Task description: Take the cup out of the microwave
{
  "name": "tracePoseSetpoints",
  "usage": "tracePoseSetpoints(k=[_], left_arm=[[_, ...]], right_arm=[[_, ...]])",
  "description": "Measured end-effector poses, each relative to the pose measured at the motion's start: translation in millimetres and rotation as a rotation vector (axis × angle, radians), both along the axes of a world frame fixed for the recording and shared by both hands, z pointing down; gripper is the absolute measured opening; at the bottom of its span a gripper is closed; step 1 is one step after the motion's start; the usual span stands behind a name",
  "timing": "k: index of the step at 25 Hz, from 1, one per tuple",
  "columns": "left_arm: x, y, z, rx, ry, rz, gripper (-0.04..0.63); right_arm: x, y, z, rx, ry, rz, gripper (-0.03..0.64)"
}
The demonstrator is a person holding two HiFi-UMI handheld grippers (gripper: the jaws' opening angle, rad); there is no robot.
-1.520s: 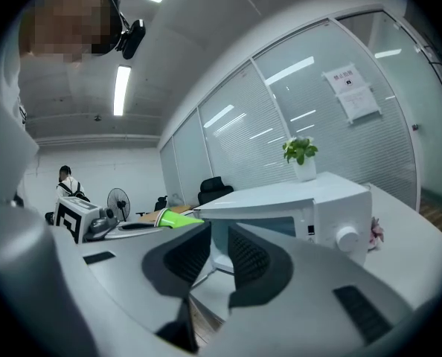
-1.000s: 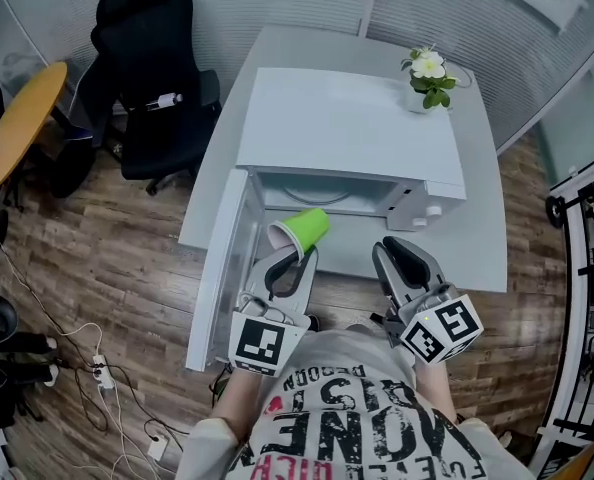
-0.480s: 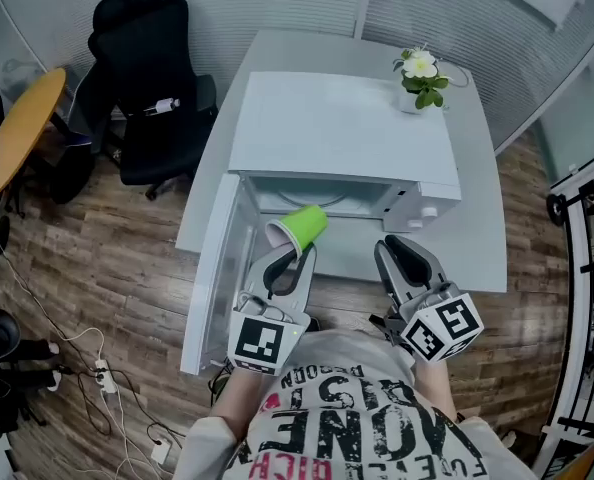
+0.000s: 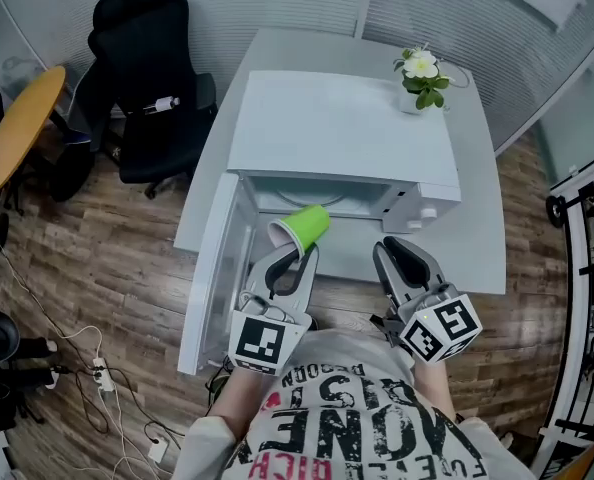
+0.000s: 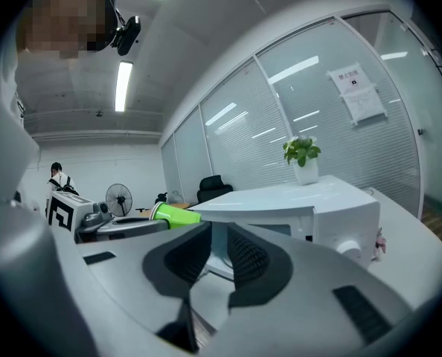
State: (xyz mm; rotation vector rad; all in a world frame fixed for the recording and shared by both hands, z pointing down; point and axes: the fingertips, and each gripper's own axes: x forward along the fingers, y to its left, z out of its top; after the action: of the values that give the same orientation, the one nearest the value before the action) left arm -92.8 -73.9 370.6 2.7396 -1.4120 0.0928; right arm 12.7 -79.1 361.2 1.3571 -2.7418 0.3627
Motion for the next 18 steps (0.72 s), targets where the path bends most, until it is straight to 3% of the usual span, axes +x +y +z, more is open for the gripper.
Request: tracePoseSetpoints(k=[14,18], left_arm=[[4.4,-0.4,1.2,0.029,-0.027,0.018,0.029],[3.2,2.6,1.2,-0.009,-0.004,0.006,0.029]], right_arm=[[4.7,2.0,3.0,0.0,-0.004,0.003,0.081],[3.9,4.0,2.8,0.007,0.008,0.002,0.081]])
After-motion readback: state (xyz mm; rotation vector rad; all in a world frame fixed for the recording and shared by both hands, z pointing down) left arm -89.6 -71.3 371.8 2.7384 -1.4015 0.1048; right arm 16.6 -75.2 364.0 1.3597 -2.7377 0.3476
